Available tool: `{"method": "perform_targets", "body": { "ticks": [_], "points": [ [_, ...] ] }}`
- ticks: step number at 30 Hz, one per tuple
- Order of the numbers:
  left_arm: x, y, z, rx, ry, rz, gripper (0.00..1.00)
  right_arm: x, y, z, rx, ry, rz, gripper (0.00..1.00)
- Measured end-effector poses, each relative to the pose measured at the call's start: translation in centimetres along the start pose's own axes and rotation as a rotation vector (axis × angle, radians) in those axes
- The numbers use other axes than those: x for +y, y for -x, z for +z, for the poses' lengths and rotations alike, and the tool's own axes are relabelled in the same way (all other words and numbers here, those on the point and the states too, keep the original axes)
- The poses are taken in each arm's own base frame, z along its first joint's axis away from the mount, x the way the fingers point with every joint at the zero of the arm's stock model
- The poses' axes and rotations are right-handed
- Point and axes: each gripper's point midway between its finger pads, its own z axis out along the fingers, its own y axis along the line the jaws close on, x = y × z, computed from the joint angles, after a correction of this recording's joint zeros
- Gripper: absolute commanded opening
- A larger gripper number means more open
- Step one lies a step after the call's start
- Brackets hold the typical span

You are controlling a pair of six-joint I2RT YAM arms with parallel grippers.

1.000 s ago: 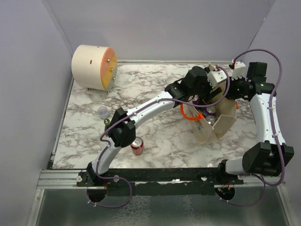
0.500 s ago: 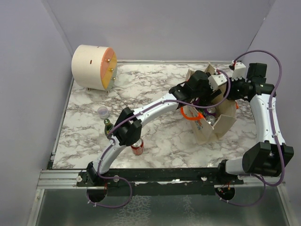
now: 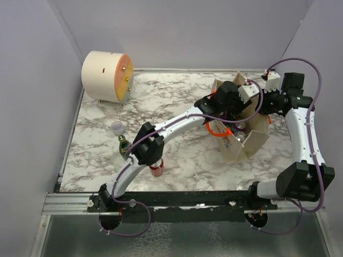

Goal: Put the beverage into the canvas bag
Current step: Place the drink in the canvas bag.

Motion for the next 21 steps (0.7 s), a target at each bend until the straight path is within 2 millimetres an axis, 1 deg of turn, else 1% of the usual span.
{"method": "perform_targets", "body": {
  "ticks": [5,11,15,21],
  "points": [
    [-0.14,-0.78,0.37,0.013,-0.003,-0.007,0.37,0.03,0.01,0.00,-0.001,0.002,0.001,0.12],
    [-0.05,-0.85,0.49,0.009,-0.002,-0.021,0.28,-0.06,-0.01,-0.04,-0.002,0.003,0.004,0.11],
    [-0.09,-0.83,0.49,0.008,-0.005,-0.026,0.19,0.04,0.02,-0.03,-0.004,0.009,0.004,0.07],
    [-0.17,-0.85,0.54,0.004,-0.011,-0.033,0.01,0.38,0.10,-0.02,-0.009,0.028,0.005,0.02]
  ]
}}
